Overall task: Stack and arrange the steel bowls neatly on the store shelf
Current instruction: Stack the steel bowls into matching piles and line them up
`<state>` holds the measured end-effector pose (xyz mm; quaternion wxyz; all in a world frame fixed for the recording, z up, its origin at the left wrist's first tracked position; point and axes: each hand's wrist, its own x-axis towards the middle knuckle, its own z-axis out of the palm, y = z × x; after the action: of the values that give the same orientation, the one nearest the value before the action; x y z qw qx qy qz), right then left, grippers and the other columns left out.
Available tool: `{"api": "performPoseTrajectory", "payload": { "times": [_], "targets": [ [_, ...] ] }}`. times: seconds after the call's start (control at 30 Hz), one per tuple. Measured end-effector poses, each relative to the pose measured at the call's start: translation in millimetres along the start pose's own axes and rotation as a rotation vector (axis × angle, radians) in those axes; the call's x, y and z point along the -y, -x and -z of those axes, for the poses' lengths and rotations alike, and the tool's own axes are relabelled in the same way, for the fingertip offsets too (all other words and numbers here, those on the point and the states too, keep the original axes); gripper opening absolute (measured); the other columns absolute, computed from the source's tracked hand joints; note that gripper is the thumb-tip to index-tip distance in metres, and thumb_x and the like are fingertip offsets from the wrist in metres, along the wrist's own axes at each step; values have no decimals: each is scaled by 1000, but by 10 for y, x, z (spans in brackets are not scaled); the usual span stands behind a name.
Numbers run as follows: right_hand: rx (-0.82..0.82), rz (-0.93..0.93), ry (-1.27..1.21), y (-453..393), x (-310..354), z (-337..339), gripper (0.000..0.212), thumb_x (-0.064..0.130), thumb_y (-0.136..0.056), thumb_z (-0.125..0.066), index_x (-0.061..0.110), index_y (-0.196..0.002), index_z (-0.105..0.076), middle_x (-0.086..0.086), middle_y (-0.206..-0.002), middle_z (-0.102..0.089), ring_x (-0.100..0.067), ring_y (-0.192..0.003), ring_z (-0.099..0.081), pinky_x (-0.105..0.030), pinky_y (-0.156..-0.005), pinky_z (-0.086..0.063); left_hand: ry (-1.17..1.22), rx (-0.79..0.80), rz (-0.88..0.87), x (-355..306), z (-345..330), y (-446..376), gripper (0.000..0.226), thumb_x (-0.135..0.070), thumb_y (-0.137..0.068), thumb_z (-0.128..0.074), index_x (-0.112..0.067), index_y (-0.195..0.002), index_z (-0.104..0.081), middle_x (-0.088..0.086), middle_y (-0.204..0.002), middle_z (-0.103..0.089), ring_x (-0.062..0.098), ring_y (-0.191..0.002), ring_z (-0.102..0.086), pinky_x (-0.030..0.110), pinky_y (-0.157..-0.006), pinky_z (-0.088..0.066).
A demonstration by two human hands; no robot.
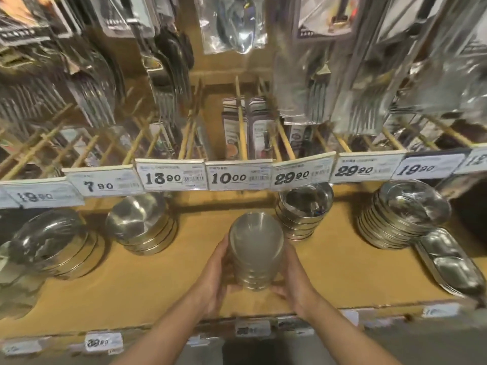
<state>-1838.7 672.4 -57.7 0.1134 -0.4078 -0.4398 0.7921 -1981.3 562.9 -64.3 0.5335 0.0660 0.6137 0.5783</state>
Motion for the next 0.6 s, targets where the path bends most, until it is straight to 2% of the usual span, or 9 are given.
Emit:
{"api": "performPoseTrajectory", "payload": {
  "times": [0.1, 0.17, 0.27, 0.37, 0.43, 0.5, 0.6],
  "targets": [
    [-33, 17, -14, 77, -15, 81, 48, 79, -85, -40, 57, -127, -52, 14, -146, -49, -9, -131, -45, -62, -111, -36, 6, 20, 1, 36, -108, 22, 64, -80, -77, -50, -36, -118, -70, -10, -106, -77, 11, -93, -75, 36, -69, -60],
    [-41, 35, -26, 129, -34, 204, 58, 83, -78, -44, 55, -128, -54, 17, -142, -53, -5, -128, -48, -59, -110, -39, 24, 23, 7, 69, -232, 50, 63, -78, -80, -53, -32, -120, -69, -8, -105, -77, 11, -92, -75, 33, -66, -60],
    [-95, 36, -32, 243, -45, 472, 75, 84, -72, -48, 43, -135, -54, 10, -140, -58, -14, -130, -52, -55, -107, -45, 33, 61, 1, 136, -479, 95, 54, -72, -85, -47, -35, -116, -71, -10, -104, -77, 11, -93, -75, 32, -66, -60],
    [-138, 29, -28, 391, -21, 797, 79, 85, -70, -47, 38, -133, -57, 6, -133, -64, -21, -123, -60, -50, -102, -51, 3, 118, 18, 210, -809, 127, 50, -72, -91, -40, -42, -112, -73, -10, -110, -77, 13, -99, -74, 33, -70, -61],
    [-158, 23, -30, 472, 17, 1040, 76, 84, -75, -45, 36, -132, -57, 6, -128, -68, -22, -118, -64, -51, -102, -51, -22, 132, 23, 267, -1061, 114, 52, -73, -92, -40, -40, -115, -72, -8, -113, -76, 15, -101, -74, 34, -73, -60],
    [-179, 33, -37, 519, 70, 1293, 65, 79, -85, -41, 35, -130, -59, 10, -117, -73, -18, -113, -68, -48, -100, -54, -28, 137, 26, 315, -1334, 80, 56, -75, -88, -43, -37, -117, -72, -2, -116, -76, 20, -102, -73, 34, -72, -60],
    [-183, 51, -19, 566, 157, 1633, 53, 71, -92, -34, 37, -125, -58, 18, -103, -76, -6, -97, -73, -36, -80, -61, -17, 136, 32, 385, -1700, -2, 57, -76, -86, -44, -38, -118, -71, 1, -120, -74, 23, -105, -71, 39, -74, -60]
  ]
}}
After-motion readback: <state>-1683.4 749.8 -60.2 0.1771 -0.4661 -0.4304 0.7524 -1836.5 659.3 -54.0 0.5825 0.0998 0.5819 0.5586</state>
